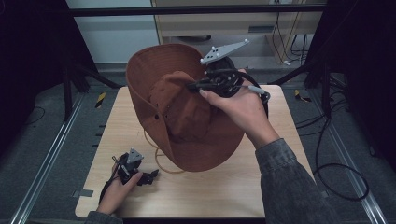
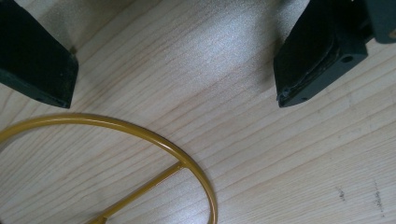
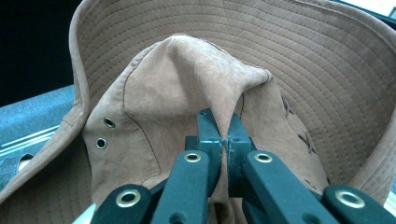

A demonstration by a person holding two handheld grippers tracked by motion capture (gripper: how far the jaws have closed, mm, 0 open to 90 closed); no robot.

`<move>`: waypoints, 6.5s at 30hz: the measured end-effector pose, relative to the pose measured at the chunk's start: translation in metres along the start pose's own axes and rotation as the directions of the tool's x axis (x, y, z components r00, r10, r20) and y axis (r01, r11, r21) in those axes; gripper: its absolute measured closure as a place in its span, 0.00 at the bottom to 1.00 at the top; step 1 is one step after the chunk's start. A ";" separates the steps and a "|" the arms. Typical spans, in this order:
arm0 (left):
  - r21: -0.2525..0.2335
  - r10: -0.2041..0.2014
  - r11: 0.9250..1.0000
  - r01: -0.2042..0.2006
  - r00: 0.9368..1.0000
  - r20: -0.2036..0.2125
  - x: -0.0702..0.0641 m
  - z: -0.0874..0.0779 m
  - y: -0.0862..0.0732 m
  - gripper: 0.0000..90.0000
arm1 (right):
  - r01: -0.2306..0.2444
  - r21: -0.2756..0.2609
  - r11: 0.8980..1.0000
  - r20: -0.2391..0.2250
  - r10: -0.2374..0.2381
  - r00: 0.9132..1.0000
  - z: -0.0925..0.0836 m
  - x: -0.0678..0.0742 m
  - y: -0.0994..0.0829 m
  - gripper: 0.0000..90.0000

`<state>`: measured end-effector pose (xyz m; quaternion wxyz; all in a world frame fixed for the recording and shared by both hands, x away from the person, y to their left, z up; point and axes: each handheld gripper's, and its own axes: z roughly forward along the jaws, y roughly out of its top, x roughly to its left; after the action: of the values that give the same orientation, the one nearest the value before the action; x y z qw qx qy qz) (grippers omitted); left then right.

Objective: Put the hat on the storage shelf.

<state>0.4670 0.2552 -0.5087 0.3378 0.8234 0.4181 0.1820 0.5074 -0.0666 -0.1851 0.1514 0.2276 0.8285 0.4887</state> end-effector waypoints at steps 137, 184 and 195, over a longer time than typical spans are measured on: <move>-0.001 -0.002 1.000 0.002 1.000 -0.001 0.000 0.001 0.001 0.00 | 0.022 0.139 0.990 -0.093 -0.009 0.996 0.103 0.020 -0.004 0.88; -0.001 -0.002 1.000 0.002 1.000 0.002 0.000 0.001 0.001 0.00 | -0.075 -0.027 0.997 0.071 0.077 0.995 0.009 -0.010 -0.032 0.14; -0.006 -0.002 1.000 0.002 1.000 0.000 0.000 0.001 0.000 0.00 | -0.155 -0.079 0.985 0.179 0.167 0.969 -0.041 -0.040 -0.089 0.12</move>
<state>0.4676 0.2544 -0.5092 0.3404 0.8220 0.4184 0.1827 0.5015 -0.1548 -0.2425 0.1950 0.3336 0.7735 0.5024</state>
